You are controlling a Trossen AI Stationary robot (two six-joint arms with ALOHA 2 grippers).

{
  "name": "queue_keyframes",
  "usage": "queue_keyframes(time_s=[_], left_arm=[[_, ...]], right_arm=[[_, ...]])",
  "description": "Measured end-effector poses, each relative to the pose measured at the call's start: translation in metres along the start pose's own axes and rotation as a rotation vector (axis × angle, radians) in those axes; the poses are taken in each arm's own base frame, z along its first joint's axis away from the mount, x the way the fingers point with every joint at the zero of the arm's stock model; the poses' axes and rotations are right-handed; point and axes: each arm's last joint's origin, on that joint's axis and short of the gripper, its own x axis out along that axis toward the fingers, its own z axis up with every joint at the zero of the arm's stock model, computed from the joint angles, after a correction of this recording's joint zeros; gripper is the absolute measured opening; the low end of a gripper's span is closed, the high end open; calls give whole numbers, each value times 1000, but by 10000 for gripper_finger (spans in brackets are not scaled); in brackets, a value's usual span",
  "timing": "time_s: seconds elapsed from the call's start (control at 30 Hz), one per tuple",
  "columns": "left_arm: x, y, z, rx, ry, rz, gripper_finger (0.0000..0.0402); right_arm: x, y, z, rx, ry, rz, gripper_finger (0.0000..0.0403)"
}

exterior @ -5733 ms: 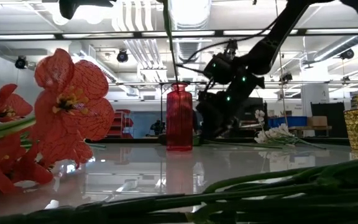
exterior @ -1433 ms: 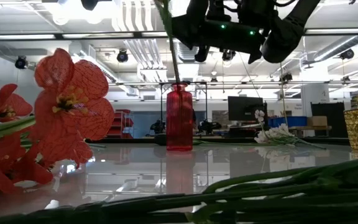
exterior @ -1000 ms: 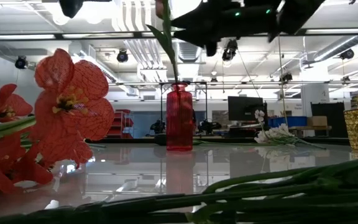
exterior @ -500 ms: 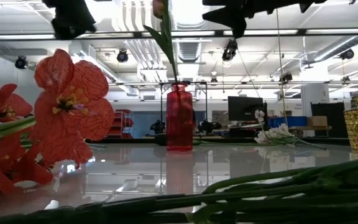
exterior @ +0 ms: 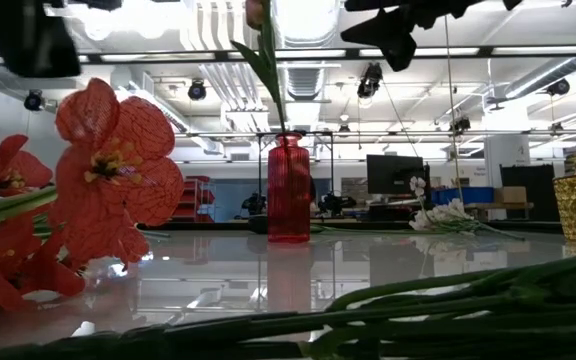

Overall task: Sort flowers into vase by color
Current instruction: Put the bottom red flowers into the yellow vase

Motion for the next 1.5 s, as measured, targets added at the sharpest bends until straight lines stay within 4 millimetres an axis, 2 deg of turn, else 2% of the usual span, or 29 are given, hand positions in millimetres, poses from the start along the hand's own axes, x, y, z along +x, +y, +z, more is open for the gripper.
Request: queue_keyframes(time_s=[0.23, 0.4, 0.57, 0.77, 0.97, 1.2, 1.37, 1.5], left_arm=[[30, -45, -22, -48, 81, -137, 75], [53, -67, -40, -76, 161, -80, 75], [74, -86, -53, 28, 210, -36, 75], [96, -87, -66, 104, 278, 89, 87], [120, -87, -68, 182, 270, 118, 137], [147, -81, -75, 194, 315, 204, 186], [155, -81, -74, 187, 313, 228, 186], [151, -84, -71, 201, 236, 245, 160]], right_arm=[[0, 10, -12, -24, 99, 24, 191], [-1, 22, -21, -43, 169, 54, 186], [-5, 41, -34, -51, 259, 101, 177], [-14, 75, -50, -27, 294, 61, 181], [-24, 102, -60, 86, 258, 6, 203], [-36, 122, -68, 221, 206, -43, 206], [-43, 137, -71, 316, 175, -8, 198], [-49, 147, -70, 336, 115, 25, 188]])
